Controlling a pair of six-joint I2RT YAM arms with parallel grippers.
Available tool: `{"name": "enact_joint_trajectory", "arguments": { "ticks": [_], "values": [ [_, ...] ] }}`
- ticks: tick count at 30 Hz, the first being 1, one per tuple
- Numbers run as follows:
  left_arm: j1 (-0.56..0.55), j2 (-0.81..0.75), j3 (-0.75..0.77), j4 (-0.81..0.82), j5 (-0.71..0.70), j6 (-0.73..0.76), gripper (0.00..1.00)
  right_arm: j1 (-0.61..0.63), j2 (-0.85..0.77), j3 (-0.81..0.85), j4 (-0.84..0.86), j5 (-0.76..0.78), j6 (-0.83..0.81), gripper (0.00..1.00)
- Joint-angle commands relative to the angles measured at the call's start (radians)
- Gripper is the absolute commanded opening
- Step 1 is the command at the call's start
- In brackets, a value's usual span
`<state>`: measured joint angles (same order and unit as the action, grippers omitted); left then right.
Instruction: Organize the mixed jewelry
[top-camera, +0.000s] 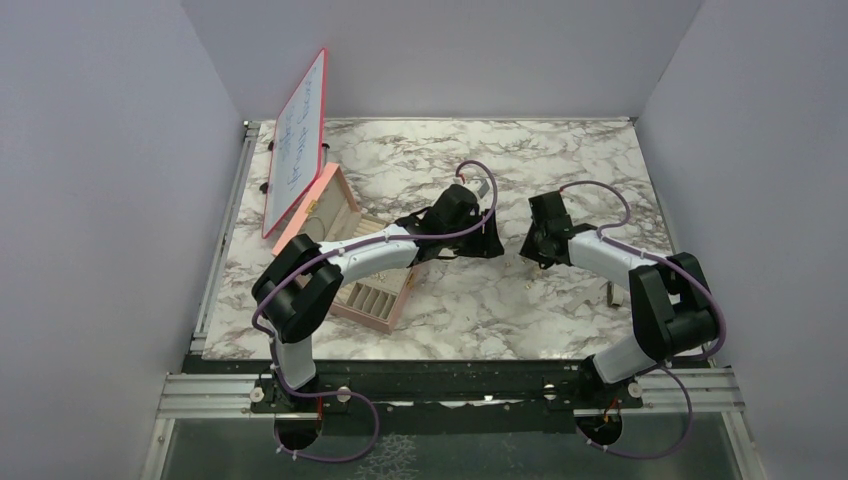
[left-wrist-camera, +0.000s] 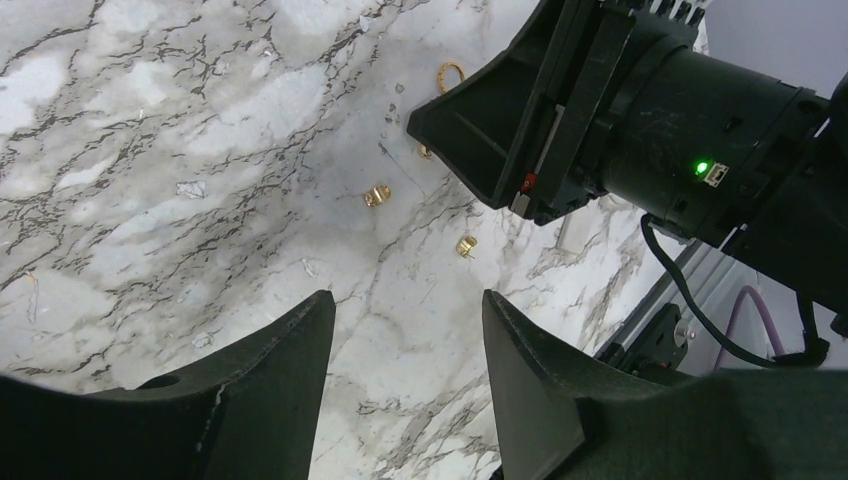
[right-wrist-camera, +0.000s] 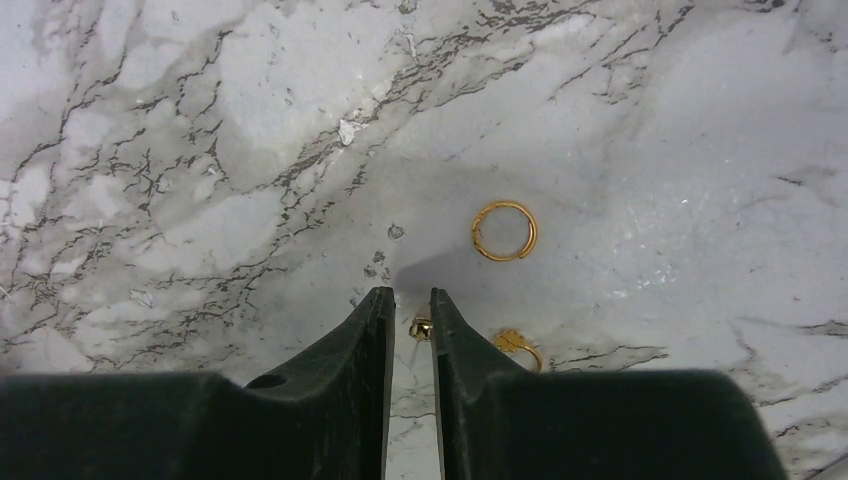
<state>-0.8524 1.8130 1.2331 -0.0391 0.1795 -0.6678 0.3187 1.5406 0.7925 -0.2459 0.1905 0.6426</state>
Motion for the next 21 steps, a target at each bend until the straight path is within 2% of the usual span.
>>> {"name": "enact_joint_trajectory", "arguments": {
  "ticks": [1,16,21],
  "values": [
    [-0.004,0.012,-0.016,0.030,0.028,0.000,0.57,-0.003,-0.007,0.035,-0.013,0.038,-0.023,0.24],
    [-0.004,0.009,-0.033,0.035,0.024,-0.001,0.57,-0.003,-0.004,0.039,-0.049,-0.008,-0.048,0.24],
    [-0.004,0.007,-0.037,0.036,0.022,-0.001,0.57,-0.003,-0.004,0.037,-0.049,-0.005,-0.047,0.20]
  ]
}}
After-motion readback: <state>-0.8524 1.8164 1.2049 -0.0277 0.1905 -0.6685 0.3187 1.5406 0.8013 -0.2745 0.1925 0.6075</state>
